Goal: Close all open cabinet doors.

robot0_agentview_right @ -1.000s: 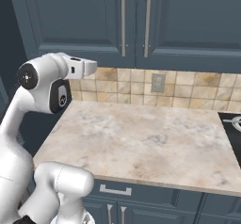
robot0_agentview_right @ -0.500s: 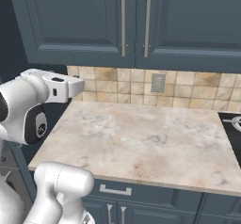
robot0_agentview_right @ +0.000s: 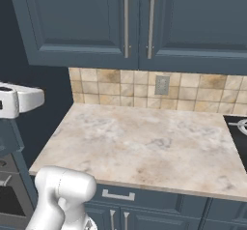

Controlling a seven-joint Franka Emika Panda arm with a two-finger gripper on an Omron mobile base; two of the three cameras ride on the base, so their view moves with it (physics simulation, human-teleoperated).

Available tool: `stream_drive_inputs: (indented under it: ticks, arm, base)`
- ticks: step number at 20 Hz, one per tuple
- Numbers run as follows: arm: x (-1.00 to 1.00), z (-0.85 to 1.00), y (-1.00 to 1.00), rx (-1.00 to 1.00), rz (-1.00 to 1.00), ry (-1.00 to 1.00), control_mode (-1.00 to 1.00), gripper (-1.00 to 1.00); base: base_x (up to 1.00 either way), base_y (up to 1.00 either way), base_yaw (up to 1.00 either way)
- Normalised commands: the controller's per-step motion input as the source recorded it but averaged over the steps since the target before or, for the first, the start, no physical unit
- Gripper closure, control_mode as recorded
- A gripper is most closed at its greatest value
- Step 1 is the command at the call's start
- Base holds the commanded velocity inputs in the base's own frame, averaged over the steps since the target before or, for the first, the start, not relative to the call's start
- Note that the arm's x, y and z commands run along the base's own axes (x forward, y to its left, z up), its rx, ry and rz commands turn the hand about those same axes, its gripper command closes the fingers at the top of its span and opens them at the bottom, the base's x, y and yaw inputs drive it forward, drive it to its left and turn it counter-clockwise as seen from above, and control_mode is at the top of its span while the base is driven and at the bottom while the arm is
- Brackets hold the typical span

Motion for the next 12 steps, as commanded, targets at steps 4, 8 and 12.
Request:
stream_drive_inputs:
  ticks: [4,8,12]
  arm:
    - [-1.00,-0.06,0.46,-0.03,0.04,0.00,-1.00,-1.00]
    - [-0.86,-0.23,0.43,-0.02,0.09,0.00,-1.00,-1.00]
    - [-0.48,-0.34,0.53,-0.02,0.13,0.00,-1.00,-1.00]
  base:
    - [0.00,0.00,0.00]
    - [0.00,0.00,0.00]
    - [0.00,0.00,0.00]
